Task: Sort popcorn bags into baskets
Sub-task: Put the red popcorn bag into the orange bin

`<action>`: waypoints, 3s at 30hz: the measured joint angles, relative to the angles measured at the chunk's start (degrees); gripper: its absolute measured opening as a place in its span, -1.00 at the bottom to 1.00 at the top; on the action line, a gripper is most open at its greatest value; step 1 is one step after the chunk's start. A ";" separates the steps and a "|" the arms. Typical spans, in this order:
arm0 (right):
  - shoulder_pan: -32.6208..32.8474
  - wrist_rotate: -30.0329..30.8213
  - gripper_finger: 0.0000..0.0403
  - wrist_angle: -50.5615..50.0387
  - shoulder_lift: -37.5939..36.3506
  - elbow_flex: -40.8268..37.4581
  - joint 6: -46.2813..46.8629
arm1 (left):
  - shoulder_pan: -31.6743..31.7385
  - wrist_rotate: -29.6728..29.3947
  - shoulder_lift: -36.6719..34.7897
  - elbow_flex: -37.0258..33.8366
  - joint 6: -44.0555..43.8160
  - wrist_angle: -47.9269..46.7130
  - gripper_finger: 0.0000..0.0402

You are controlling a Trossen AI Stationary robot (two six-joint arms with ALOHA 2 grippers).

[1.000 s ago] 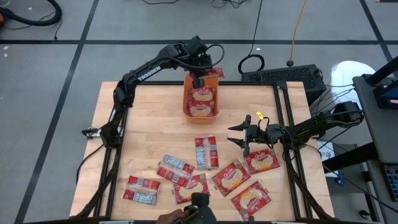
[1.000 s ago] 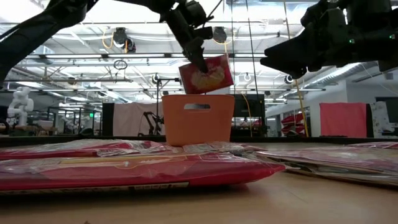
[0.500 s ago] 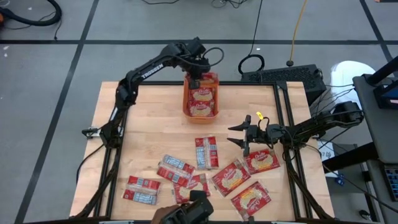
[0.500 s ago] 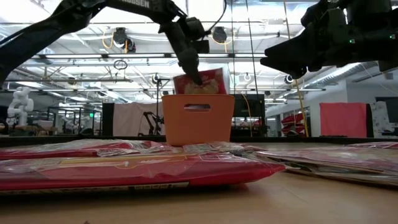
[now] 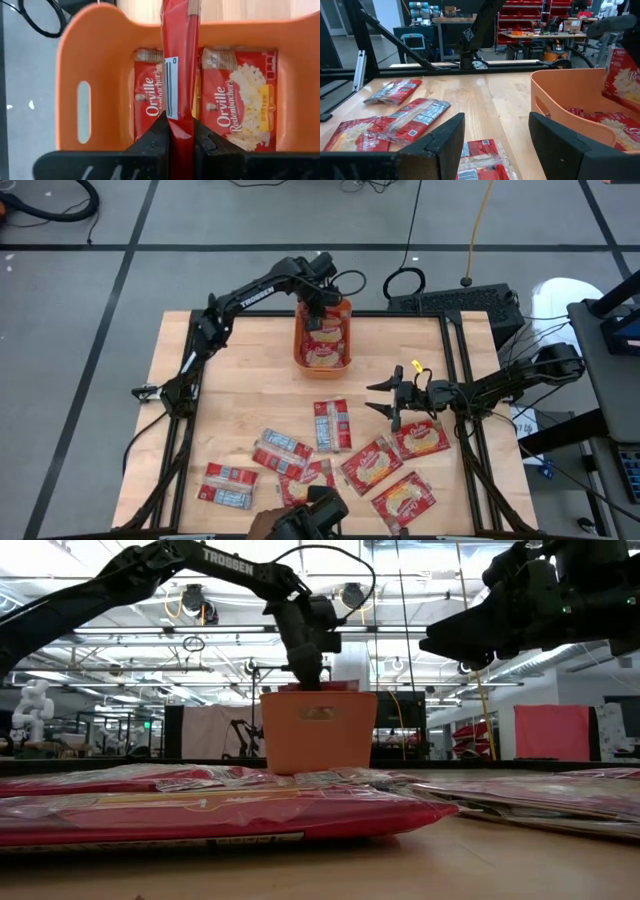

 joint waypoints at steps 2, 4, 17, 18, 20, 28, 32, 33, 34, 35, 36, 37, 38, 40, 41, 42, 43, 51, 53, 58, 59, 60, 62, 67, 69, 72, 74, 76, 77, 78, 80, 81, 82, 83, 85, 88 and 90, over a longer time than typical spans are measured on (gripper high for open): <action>0.00 -0.01 0.05 -0.09 0.00 0.00 -0.04 | -0.01 -0.77 0.63 0.00 0.52 -0.33 -0.86; 0.00 0.00 0.05 -0.16 0.00 0.02 -0.14 | -0.04 -1.51 0.88 0.00 0.77 -0.29 -0.86; -0.02 0.02 0.05 0.11 0.02 0.02 -0.39 | -0.83 -1.49 3.63 -0.27 0.55 0.55 -0.74; -0.02 0.02 0.05 0.16 0.02 0.02 -0.44 | -0.83 -1.51 3.97 -0.31 0.41 0.60 -0.74; -0.02 0.02 0.05 0.17 0.02 0.02 -0.45 | -0.81 -1.29 4.18 -0.31 0.26 0.75 -0.73; -0.02 0.00 0.05 0.21 0.02 0.04 -0.63 | -0.83 -1.70 4.98 -0.28 -0.12 0.75 -0.65; -0.02 0.02 0.05 0.21 0.02 0.04 -0.61 | -0.83 -3.36 4.92 -0.28 -1.65 1.86 -0.47; -0.02 0.00 0.05 0.21 0.02 0.04 -0.61 | -0.83 -4.21 4.92 -0.27 -1.79 2.33 -0.42; -0.02 0.02 0.05 0.21 0.02 0.04 -0.61 | -0.83 -4.85 4.92 -0.27 -1.83 2.67 -0.37; -0.02 0.00 0.05 0.21 0.02 0.04 -0.61 | -0.83 -5.24 4.92 -0.26 -1.82 2.96 -0.32; -0.02 0.00 0.05 0.21 0.02 0.04 -0.55 | -0.84 -5.89 4.92 -0.26 -1.87 3.40 -0.27; -0.02 0.00 0.05 0.21 0.02 0.03 -0.47 | -0.87 -6.42 4.92 -0.27 -2.06 4.04 -0.22; -0.02 0.00 0.05 0.21 0.02 0.04 -0.46 | -0.87 -6.90 4.92 -0.26 -2.42 4.51 -0.17; -0.02 0.00 0.05 0.21 0.02 0.04 -0.44 | -0.92 -8.09 4.92 -0.26 -2.99 5.39 -0.09; -0.02 0.00 0.05 0.19 0.02 0.03 -0.44 | -1.03 -9.02 4.92 -0.26 -3.37 5.84 -0.05; -0.02 0.00 0.05 0.21 0.02 0.04 -0.44 | -1.11 -9.73 4.92 -0.26 -3.45 6.07 -0.01; -0.02 0.00 0.05 0.19 0.02 0.04 -0.44 | -1.25 -10.64 4.92 -0.26 -3.53 6.19 0.02; -0.02 0.00 0.05 0.04 0.02 0.04 -0.02 | -3.14 -16.38 4.35 -0.26 -3.18 6.82 0.06; -0.02 0.00 0.05 0.04 0.02 0.04 -0.01 | -3.70 -14.40 3.80 -0.26 -2.80 6.77 0.01; -0.02 0.00 0.05 0.04 0.02 0.04 -0.02 | -4.68 -2.45 3.91 -0.61 2.25 10.63 -0.17; -0.02 0.00 0.05 0.04 0.02 0.04 -0.02 | -5.01 -1.85 4.24 -1.13 3.55 13.02 -0.22; -0.03 0.00 0.05 0.08 0.02 0.04 -0.02 | -5.26 -1.37 4.46 -1.79 4.83 14.99 -0.27; -0.04 0.00 0.05 0.10 0.02 0.04 0.07 | -5.42 -0.88 4.79 -3.71 6.42 16.49 -0.37; -0.02 0.00 0.05 -0.17 0.02 0.04 0.62 | -5.57 -0.96 4.81 -7.02 6.71 22.05 -0.56; -0.04 0.00 0.05 -0.11 0.02 0.04 0.25 | -5.22 -3.14 4.79 -9.24 6.77 25.86 -0.61; -0.04 0.00 0.05 0.06 0.02 0.04 0.15 | -4.43 -7.82 4.85 -12.14 5.53 29.70 -0.66; -0.04 0.00 0.05 -0.15 0.02 0.04 0.35 | -3.91 -9.00 4.88 -12.32 4.64 29.55 -0.67; -0.04 0.00 0.05 -0.36 0.02 0.04 0.37 | -3.54 -9.06 4.81 -12.22 3.79 29.75 -0.68; -0.04 0.00 0.05 -0.36 0.02 0.04 0.26 | -3.51 -9.07 4.81 -12.22 3.50 29.76 -0.68; -0.03 0.00 0.05 -0.33 0.02 0.04 0.14 | -3.53 -9.10 4.81 -12.22 3.33 29.78 -0.68; -0.04 0.00 0.05 -0.32 0.02 0.04 0.02 | -3.56 -9.30 4.74 -12.22 3.22 29.68 -0.68; -0.03 0.00 0.05 -0.36 0.02 0.04 0.02 | -3.69 -9.93 4.63 -12.22 3.21 29.69 -0.68; -0.02 0.00 0.05 -0.36 0.02 0.04 0.02 | -3.86 -10.52 4.44 -12.22 3.21 29.69 -0.68; -0.02 0.00 0.05 -0.38 0.02 0.04 0.02 | -3.98 -10.58 4.24 -12.22 3.47 29.67 -0.68; -0.02 0.00 0.05 -0.36 0.02 0.04 0.02 | -3.98 -10.54 4.16 -12.22 4.48 30.12 -0.68; -0.04 -0.01 0.05 -0.19 0.02 0.04 0.02 | -3.77 -10.47 5.35 -12.11 5.25 30.32 -0.68; -0.04 0.00 0.05 -0.20 0.02 0.04 0.29 | -3.69 -10.48 6.20 -12.19 4.69 29.02 -0.68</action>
